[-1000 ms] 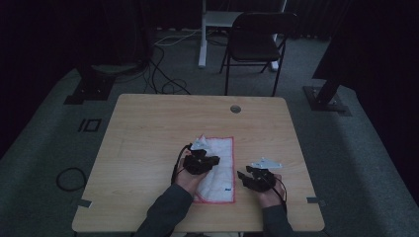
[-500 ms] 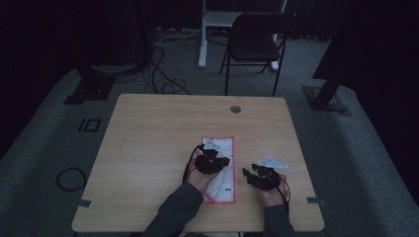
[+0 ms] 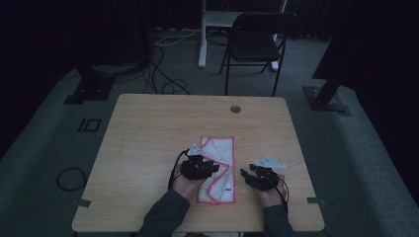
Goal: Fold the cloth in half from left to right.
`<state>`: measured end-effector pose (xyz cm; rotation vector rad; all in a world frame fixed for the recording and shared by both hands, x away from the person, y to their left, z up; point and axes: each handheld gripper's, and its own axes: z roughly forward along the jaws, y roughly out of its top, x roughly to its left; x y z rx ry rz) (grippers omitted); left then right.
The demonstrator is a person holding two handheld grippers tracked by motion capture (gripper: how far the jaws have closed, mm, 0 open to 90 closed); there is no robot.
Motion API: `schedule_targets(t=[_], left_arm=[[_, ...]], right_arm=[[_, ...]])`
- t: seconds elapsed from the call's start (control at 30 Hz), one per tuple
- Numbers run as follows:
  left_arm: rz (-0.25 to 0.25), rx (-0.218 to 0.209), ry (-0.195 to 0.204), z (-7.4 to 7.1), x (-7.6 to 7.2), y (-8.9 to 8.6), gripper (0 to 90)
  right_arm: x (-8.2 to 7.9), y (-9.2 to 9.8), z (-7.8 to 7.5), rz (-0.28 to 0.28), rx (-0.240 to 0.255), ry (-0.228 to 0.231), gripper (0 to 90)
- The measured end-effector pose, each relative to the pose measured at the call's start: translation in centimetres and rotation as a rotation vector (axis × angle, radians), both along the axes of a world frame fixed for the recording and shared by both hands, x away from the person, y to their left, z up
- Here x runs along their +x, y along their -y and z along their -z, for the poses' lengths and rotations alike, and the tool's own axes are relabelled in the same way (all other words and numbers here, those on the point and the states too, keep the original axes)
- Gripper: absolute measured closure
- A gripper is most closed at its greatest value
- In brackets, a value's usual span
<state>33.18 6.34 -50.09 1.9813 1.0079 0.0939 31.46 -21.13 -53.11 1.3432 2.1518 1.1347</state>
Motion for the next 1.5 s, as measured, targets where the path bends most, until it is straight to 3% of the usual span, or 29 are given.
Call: schedule_targets(t=[0.13,0.27,0.53,0.77,0.93,1.07,1.27,1.5], left_arm=[[0.006,0.053,0.0,1.2,-1.4,-0.6,68.6],[0.038,0.067,-0.015,2.1,-2.2,-0.1,72.6],[0.116,0.063,-0.013,2.5,-3.1,2.2,72.4],[0.126,0.061,-0.032,2.9,-3.2,2.5,70.0],[0.161,0.049,-0.033,3.1,-3.5,3.9,68.7],[0.139,0.053,-0.017,3.0,-3.6,3.3,68.3],[0.055,0.066,0.006,2.9,-3.3,0.3,68.3],[0.006,0.088,-0.001,3.7,-2.9,-1.7,68.4]], right_arm=[[0.0,-0.4,0.0,-0.011,-0.001,0.001,52.4],[0.0,-0.5,-0.1,-0.015,-0.002,0.006,52.4],[0.1,-0.6,-0.3,-0.021,0.004,0.009,52.3],[0.8,-1.4,-1.0,-0.067,0.004,0.025,52.3],[1.9,-2.4,-1.4,-0.096,-0.016,0.041,52.4],[2.9,-3.1,-1.3,-0.124,-0.023,0.032,52.4],[4.2,-4.6,-1.1,-0.185,-0.038,0.004,50.9],[5.0,-7.7,-2.0,-0.282,-0.058,0.045,52.4]])
